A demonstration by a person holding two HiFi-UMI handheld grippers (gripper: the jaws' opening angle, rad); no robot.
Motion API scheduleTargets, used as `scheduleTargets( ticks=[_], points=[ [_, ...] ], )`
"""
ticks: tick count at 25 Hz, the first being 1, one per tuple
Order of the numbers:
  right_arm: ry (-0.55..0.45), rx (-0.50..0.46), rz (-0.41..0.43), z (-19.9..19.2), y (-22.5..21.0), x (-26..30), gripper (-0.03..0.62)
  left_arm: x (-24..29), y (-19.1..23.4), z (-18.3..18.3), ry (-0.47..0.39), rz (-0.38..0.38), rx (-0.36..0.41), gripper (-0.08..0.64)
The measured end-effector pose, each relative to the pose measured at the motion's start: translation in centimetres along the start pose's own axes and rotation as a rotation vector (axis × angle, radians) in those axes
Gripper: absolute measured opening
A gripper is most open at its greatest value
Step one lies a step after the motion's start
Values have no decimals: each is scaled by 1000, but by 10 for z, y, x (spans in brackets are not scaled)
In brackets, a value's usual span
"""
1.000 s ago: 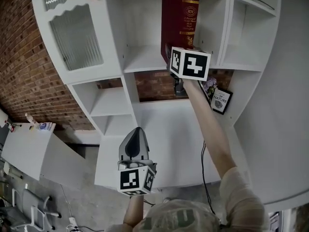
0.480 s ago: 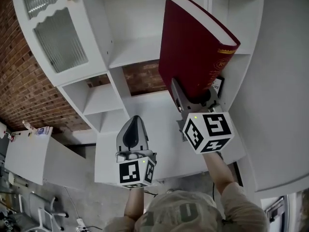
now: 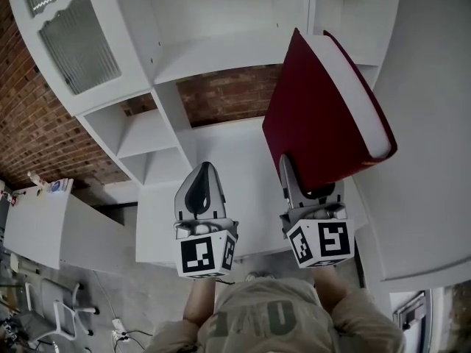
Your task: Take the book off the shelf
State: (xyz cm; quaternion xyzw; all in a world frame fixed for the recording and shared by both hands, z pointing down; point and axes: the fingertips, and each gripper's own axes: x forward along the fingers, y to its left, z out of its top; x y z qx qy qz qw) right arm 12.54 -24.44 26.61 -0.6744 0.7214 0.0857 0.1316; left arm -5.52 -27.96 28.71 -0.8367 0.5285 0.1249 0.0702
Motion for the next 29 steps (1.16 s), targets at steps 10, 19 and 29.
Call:
scheduleTargets(
  ticks=[10, 19, 29],
  points=[
    [55, -18, 14, -20, -1, -11, 241, -2, -13, 4, -27, 1, -1, 12],
    [113, -13, 18, -37, -2, -8, 241, -1, -20, -5, 0, 2, 1, 12],
    [132, 39, 21, -41, -8, -2, 241, 4, -22, -8, 7, 0, 8, 12]
  ],
)
